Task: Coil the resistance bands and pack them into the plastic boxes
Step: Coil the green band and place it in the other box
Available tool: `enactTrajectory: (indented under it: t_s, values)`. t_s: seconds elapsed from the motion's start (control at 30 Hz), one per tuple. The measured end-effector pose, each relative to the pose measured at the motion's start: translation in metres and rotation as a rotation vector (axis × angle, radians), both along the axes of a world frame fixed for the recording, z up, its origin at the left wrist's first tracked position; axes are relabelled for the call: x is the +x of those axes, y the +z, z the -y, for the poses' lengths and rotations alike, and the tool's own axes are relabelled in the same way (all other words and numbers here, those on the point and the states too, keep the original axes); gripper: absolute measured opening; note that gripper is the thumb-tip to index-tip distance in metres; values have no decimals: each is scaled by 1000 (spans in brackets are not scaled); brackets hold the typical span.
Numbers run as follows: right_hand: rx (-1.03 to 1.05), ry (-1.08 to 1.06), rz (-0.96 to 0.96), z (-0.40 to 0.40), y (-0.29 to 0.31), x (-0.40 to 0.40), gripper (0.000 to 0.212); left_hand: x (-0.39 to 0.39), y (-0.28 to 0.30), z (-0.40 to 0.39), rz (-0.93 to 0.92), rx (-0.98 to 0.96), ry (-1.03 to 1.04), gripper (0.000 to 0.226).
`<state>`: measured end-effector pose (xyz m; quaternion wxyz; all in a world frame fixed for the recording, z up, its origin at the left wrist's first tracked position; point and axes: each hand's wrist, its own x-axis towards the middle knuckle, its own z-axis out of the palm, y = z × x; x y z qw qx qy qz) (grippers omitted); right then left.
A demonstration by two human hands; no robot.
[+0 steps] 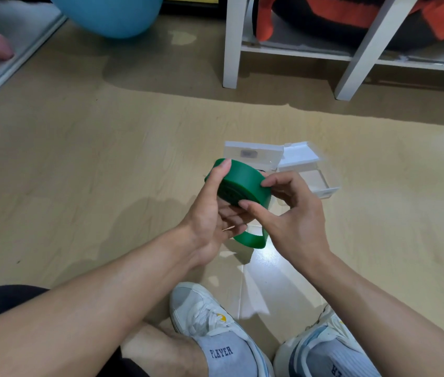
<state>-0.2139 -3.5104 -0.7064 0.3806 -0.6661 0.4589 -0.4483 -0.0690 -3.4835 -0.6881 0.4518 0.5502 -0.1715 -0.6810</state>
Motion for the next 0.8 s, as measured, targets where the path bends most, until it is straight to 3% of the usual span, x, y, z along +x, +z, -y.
enactTrajectory:
  t_s: [0.17,0.37,0.5,0.67,0.8]
  values:
    - [-8,-18,9,0,-2,-3,37,-2,1,0,65,67,-68,69]
    - [-58,-63,-73,-5,2,0,41,-10,-1,-3,319,2,30,53]
    - [-40,-52,-50,-6,5,1,43,-7,-3,-3,282,-11,10,73]
    - [14,-22,-1,0,6,-1,44,-3,2,0,134,21,76,48]
    - [50,3,12,0,1,-2,37,1,4,2,94,23,89,66]
